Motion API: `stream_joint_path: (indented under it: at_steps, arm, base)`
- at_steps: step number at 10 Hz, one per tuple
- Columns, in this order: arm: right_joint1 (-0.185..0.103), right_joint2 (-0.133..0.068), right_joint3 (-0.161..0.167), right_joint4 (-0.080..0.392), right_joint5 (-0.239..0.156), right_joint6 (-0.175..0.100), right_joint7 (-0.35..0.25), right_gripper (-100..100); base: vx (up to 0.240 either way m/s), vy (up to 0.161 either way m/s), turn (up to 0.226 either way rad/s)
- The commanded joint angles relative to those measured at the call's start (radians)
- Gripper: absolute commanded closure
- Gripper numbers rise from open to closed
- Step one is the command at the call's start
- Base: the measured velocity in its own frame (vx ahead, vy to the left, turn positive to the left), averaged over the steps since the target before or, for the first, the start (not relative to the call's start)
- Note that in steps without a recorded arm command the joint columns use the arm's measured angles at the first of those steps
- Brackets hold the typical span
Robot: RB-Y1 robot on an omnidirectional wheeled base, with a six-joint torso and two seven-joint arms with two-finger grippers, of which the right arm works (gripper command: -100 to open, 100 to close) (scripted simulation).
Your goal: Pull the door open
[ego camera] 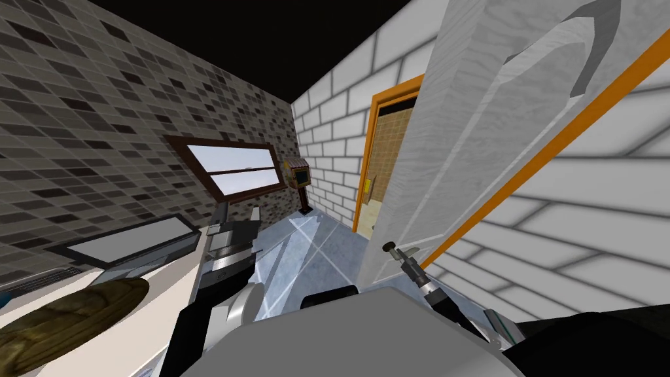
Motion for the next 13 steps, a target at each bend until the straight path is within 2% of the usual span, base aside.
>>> stream_joint_path:
  at_steps: [1, 12, 13]
  arm:
    - [-0.001, -0.002, 0.004, 0.006, -0.002, -0.007, -0.002, 100]
    - [-0.011, -0.017, 0.040, 0.055, -0.021, -0.062, -0.016, 100]
    - [-0.013, -0.010, 0.043, 0.051, -0.016, -0.058, -0.017, 100]
  base:
    - [-0.118, -0.063, 0.147]
    - [-0.203, -0.065, 0.153]
    - [-0.085, -0.018, 0.027]
